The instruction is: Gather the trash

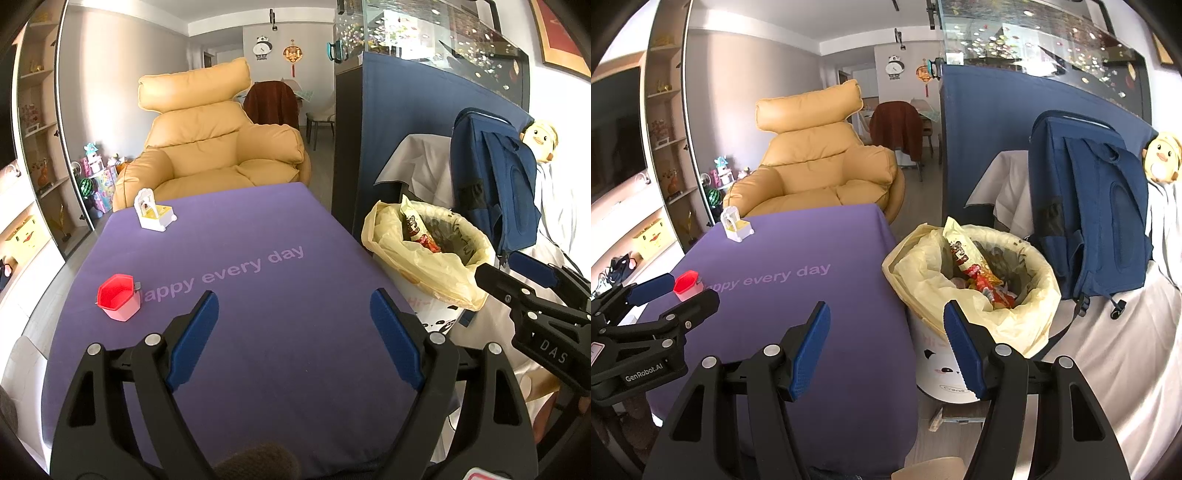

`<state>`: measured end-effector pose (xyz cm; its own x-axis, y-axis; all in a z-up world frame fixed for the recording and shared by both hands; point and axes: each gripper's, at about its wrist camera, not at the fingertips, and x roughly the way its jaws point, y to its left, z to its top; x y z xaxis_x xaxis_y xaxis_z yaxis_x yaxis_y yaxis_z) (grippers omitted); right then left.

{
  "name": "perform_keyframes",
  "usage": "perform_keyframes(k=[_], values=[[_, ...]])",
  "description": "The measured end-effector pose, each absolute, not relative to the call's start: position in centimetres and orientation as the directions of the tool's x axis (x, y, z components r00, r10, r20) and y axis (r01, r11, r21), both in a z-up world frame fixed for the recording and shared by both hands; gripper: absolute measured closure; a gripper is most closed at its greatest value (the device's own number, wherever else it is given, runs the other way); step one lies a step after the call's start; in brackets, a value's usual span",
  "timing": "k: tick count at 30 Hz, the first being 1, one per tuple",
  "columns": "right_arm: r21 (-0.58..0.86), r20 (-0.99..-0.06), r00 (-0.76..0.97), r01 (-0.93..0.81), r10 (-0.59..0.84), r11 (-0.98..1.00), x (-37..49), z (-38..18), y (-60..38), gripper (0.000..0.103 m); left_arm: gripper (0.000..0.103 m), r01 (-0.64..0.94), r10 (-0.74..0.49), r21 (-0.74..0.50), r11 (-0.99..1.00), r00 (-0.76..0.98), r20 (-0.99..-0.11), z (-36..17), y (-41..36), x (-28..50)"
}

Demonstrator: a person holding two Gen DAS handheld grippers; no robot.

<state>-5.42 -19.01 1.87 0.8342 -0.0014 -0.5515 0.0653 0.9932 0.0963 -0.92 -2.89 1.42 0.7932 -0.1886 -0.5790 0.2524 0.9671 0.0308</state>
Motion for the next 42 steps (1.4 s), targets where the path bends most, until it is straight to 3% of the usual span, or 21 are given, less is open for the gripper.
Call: perform_keyframes(k=[42], values=[[0.096,-0.553,0.833,0.066,-0.002,0.993,-5.42,1.84,-19.12,0.043,0.023,0.254,-0.191,0.028,0.967,0.791,-0.581,1.15,-3.11,-1.18]])
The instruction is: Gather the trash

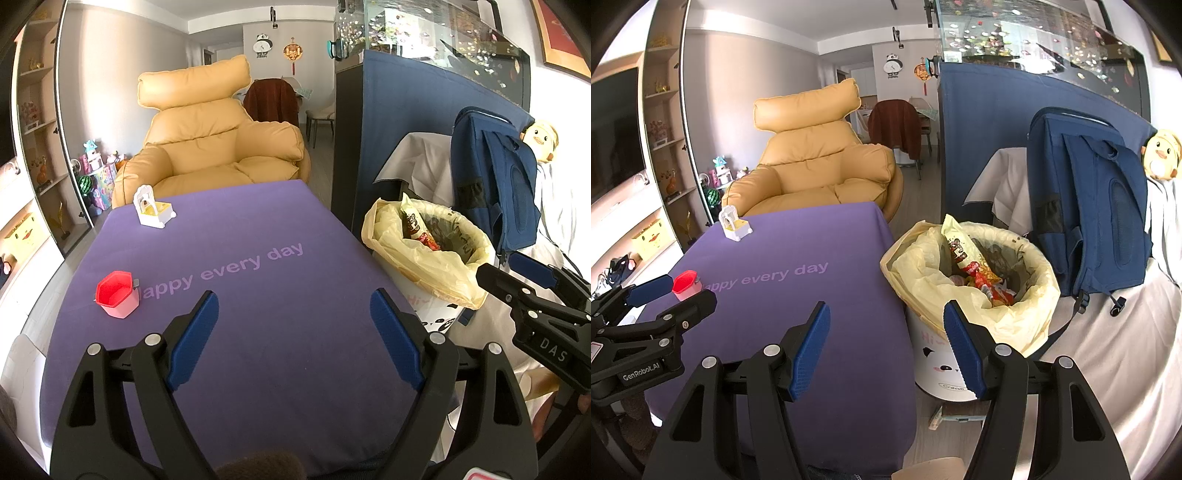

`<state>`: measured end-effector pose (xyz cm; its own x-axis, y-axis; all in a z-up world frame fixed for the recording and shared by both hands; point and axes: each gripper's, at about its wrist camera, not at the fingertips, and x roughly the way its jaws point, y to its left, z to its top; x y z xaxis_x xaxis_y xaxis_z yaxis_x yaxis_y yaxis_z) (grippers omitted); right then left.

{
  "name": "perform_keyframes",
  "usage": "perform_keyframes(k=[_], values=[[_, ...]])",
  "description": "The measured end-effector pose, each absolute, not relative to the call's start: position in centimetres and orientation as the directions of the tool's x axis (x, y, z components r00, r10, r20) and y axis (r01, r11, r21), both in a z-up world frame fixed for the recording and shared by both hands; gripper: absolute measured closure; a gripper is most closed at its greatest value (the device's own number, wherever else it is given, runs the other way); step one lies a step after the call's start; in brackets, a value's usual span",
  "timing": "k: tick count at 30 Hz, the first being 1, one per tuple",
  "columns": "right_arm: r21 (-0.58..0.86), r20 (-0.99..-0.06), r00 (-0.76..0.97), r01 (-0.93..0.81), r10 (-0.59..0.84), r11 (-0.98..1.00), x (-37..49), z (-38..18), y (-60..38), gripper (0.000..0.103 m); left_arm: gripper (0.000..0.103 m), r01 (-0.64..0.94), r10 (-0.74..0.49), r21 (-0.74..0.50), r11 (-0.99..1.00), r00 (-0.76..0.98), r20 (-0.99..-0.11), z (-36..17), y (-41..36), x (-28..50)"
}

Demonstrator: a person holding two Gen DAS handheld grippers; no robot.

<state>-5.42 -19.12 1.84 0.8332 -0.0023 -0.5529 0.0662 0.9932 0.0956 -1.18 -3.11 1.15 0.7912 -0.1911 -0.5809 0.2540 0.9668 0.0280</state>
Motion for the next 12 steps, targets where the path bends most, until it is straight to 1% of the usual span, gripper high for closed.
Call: perform_keyframes(k=[3,8,11,12], values=[[0.095,-0.553,0.833,0.066,-0.002,0.993,-5.4,1.8,-19.1,0.043,0.023,0.26,-0.202,0.019,0.965,0.793,-0.575,1.1,-3.0,-1.3],[0.088,-0.56,0.829,0.065,-0.005,0.994,-5.2,1.6,-19.4,0.043,0.023,0.239,-0.189,0.002,0.971,0.772,-0.607,0.6,-2.1,0.1],[0.074,-0.58,0.815,0.049,0.003,0.996,-3.2,0.9,-19.2,0.043,0.023,0.186,-0.134,0.021,0.982,0.774,-0.618,-0.1,-0.5,2.1],[0.079,-0.588,0.808,0.037,0.017,0.996,-2.2,0.5,-19.0,0.043,0.022,0.144,-0.077,0.057,0.988,0.777,-0.624,-0.9,0.3,3.1]])
